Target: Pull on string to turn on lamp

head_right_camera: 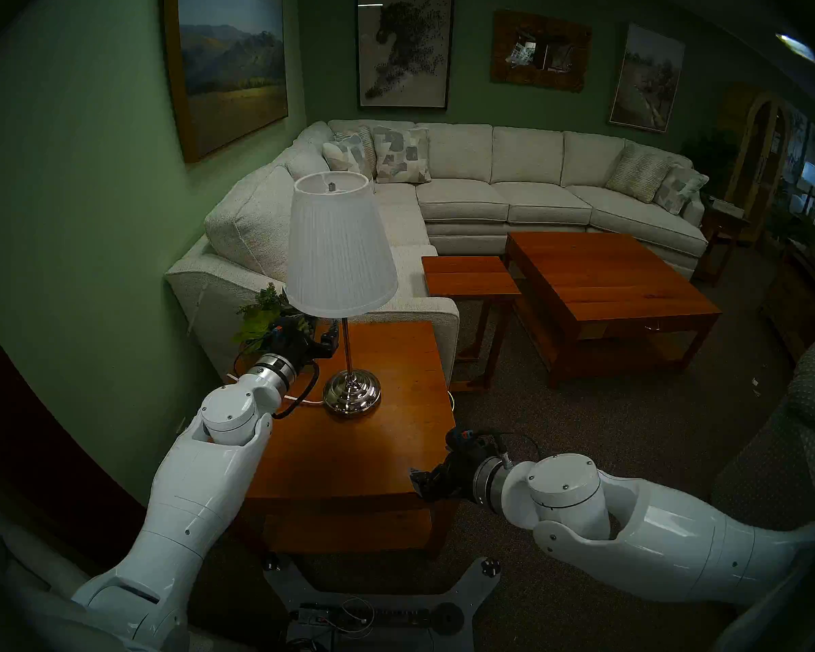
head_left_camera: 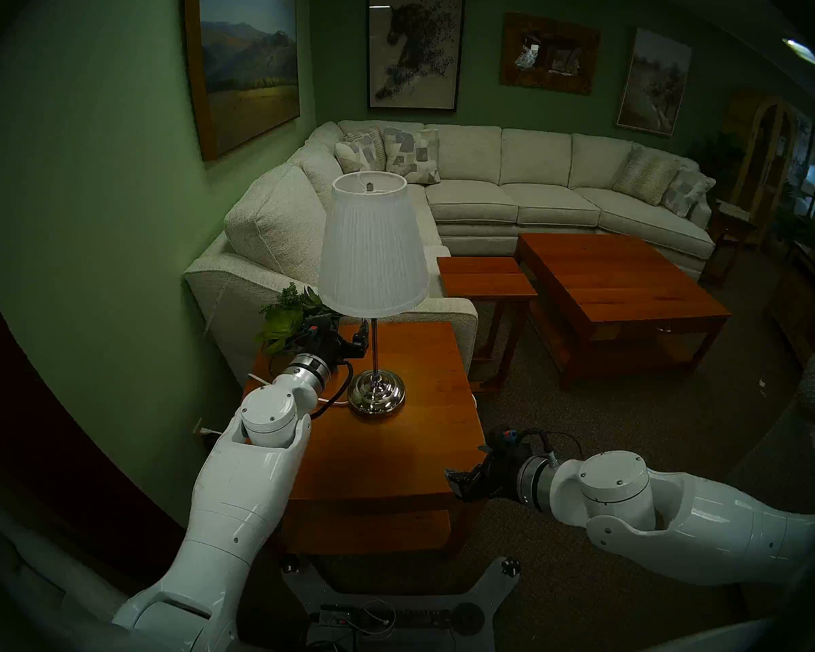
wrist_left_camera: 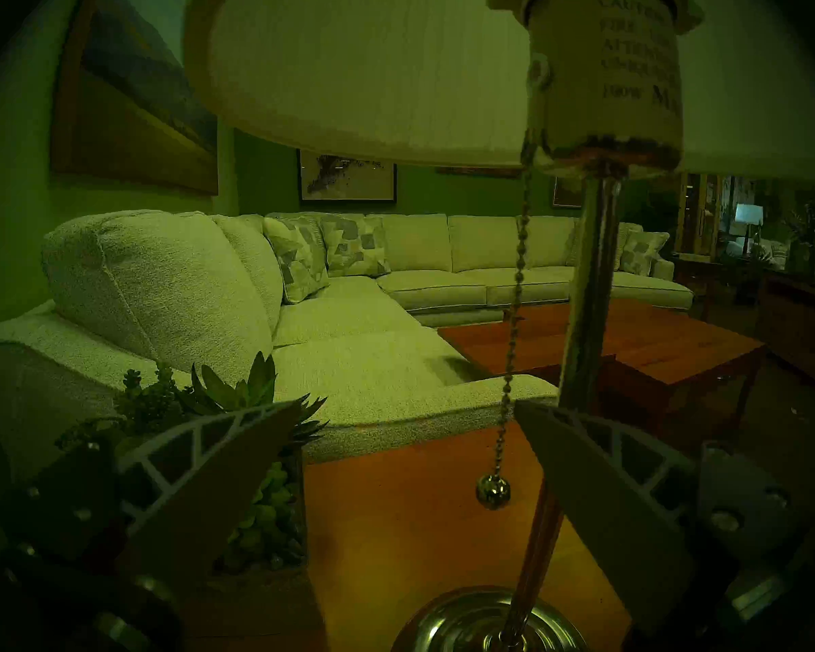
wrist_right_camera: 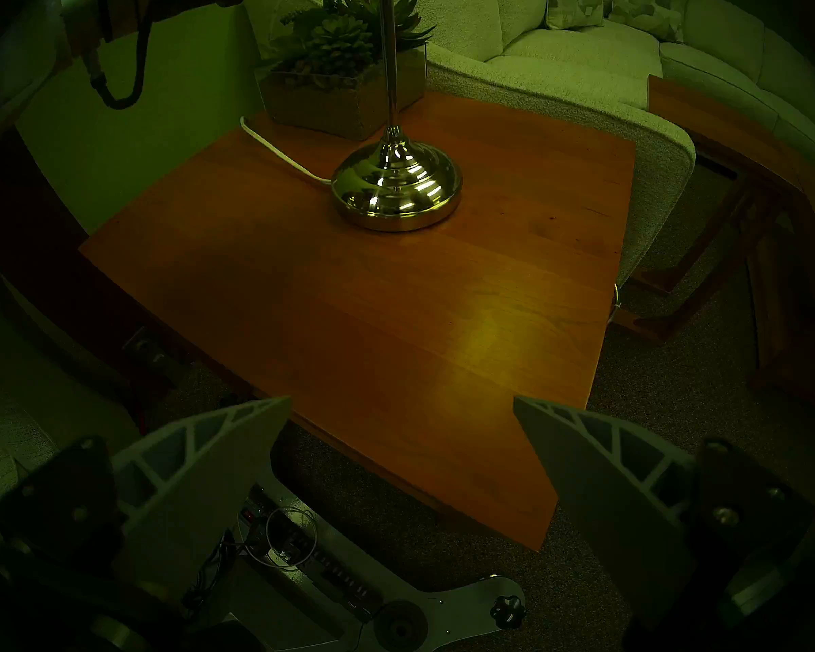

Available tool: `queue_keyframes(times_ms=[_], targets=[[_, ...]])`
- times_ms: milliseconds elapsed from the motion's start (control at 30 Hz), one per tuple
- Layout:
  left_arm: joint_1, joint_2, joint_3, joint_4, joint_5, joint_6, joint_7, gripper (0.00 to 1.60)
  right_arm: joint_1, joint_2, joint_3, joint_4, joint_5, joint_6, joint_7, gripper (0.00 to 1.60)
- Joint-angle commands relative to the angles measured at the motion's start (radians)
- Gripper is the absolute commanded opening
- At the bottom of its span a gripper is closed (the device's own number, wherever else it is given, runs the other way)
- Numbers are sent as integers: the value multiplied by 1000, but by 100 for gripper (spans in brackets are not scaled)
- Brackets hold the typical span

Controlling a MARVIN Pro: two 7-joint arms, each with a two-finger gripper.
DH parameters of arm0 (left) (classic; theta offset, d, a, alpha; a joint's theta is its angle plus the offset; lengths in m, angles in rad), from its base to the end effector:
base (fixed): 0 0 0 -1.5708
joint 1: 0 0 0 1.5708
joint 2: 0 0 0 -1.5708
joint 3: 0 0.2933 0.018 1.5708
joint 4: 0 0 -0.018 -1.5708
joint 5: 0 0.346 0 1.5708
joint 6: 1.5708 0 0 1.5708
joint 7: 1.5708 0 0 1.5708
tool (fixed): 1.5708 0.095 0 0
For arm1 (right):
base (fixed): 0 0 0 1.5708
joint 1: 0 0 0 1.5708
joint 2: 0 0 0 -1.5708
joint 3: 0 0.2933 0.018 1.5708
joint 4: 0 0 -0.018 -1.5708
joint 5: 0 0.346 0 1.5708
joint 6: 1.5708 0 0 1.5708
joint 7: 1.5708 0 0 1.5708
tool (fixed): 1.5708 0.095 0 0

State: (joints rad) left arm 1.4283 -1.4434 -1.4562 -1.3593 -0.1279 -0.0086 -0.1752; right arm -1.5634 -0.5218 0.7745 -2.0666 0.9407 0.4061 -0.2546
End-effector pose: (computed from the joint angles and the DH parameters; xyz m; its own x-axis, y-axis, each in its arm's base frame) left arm 0.4929 -0.0156 -0.3390 0.0722 -0.0204 0.9972 -0.2576 -0.9663 -0.0011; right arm 0.2886 0.0351 -0.3401 0.5881 0.3490 0.7296 0.5638 -0.8237 -0.0605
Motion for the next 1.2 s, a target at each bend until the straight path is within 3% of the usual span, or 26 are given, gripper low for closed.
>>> queue_keyframes(times_ms=[0,200,233,267,333,367,400,500,567,600,700,733,800,1167], targets=[[-83,-13,5,17,-1,-44,-10,160,14,-1,14,-19,2,-5,0,160],[-122,-23,8,85,7,-77,-10,160,14,-1,14,-18,1,-5,0,160],[-130,-25,9,99,8,-83,-10,146,14,-1,14,-18,1,-5,0,160],[-130,-25,9,99,8,-83,-10,146,14,-1,14,-18,1,-5,0,160],[-135,-26,11,111,11,-95,-9,111,14,-2,14,-18,1,-5,0,160],[-137,-28,10,117,11,-103,-9,115,14,-2,14,-18,1,-5,0,160],[-139,-29,11,120,11,-106,-9,130,14,-2,14,-18,1,-5,0,160],[-140,-31,11,119,14,-116,-10,132,14,-2,14,-18,1,-5,0,160],[-141,-33,11,118,16,-124,-11,113,14,-2,14,-18,1,-5,0,160],[-140,-34,11,118,18,-128,-11,79,14,-1,14,-18,1,-5,0,160],[-138,-35,12,115,21,-137,-14,73,14,-1,14,-19,2,-5,0,160],[-137,-35,11,115,22,-139,-15,43,14,-1,14,-19,2,-5,0,160],[-135,-35,11,113,23,-143,-17,0,14,-1,14,-19,2,-5,0,160],[-83,-24,12,80,23,-101,-47,0,14,0,15,-20,3,-4,-1,160]])
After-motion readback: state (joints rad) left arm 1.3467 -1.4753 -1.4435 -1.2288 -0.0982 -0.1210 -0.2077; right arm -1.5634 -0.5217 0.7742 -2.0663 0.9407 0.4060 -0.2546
